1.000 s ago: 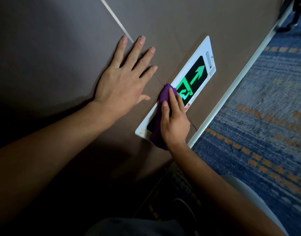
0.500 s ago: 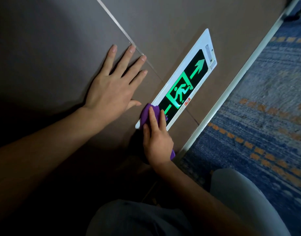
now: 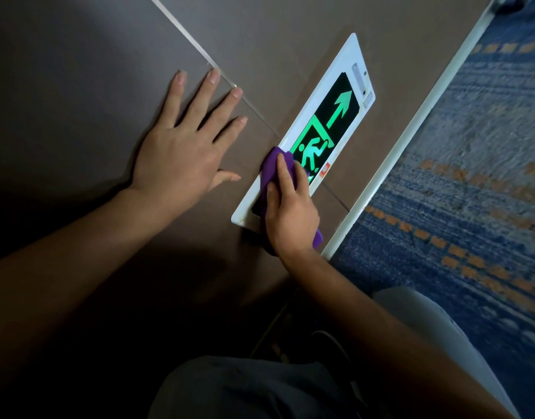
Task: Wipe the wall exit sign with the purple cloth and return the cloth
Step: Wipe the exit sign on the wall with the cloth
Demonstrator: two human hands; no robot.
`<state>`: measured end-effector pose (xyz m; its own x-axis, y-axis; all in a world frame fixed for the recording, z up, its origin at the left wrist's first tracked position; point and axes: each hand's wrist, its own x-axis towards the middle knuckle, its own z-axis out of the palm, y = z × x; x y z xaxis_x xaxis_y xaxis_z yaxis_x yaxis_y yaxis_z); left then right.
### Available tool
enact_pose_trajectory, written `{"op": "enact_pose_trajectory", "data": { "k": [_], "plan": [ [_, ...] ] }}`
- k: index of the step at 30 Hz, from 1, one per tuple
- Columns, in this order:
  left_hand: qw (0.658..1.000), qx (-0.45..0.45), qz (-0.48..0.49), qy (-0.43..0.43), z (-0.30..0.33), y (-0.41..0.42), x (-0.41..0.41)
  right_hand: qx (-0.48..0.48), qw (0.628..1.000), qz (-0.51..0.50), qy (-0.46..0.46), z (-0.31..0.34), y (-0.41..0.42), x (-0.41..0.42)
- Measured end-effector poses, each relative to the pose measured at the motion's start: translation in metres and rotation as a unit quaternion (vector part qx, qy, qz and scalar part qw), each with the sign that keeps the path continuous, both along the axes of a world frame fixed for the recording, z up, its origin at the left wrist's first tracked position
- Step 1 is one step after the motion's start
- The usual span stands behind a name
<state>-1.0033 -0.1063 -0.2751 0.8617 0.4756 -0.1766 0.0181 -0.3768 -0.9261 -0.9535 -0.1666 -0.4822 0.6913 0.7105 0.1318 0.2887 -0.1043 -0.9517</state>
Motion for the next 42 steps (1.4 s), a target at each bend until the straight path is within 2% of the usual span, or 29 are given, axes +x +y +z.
{"op": "enact_pose_trajectory", "data": {
  "k": [8, 13, 18, 22, 28, 33, 37, 42],
  "plan": [
    [0.999, -0.012, 0.018, -0.048, -0.017, -0.010, 0.000, 0.018, 1.000, 0.018, 0.002, -0.012, -0.018, -0.031],
    [0.999, -0.008, 0.002, -0.045, -0.018, -0.004, -0.008, 0.042, 0.999, 0.013, -0.015, -0.021, -0.014, -0.019],
    [0.995, 0.014, -0.013, -0.098, -0.001, -0.002, -0.028, 0.050, 0.999, -0.005, -0.019, -0.016, -0.002, 0.002],
    [0.995, 0.052, -0.026, -0.077, -0.002, 0.001, -0.034, 0.059, 0.998, -0.016, -0.012, -0.011, -0.001, 0.002],
    [0.995, 0.051, -0.039, -0.075, -0.002, 0.006, -0.036, 0.060, 0.998, -0.015, 0.015, -0.011, -0.009, -0.018],
    [0.995, 0.040, -0.044, -0.077, -0.001, 0.006, -0.037, 0.062, 0.998, 0.026, 0.006, -0.011, -0.025, -0.039],
    [0.995, 0.047, -0.043, -0.072, -0.002, 0.006, -0.037, 0.064, 0.998, 0.026, 0.002, -0.011, -0.021, -0.020],
    [0.994, 0.041, -0.041, -0.089, -0.005, 0.008, -0.036, 0.059, 0.997, -0.016, 0.050, -0.005, 0.003, 0.023]
  ]
}}
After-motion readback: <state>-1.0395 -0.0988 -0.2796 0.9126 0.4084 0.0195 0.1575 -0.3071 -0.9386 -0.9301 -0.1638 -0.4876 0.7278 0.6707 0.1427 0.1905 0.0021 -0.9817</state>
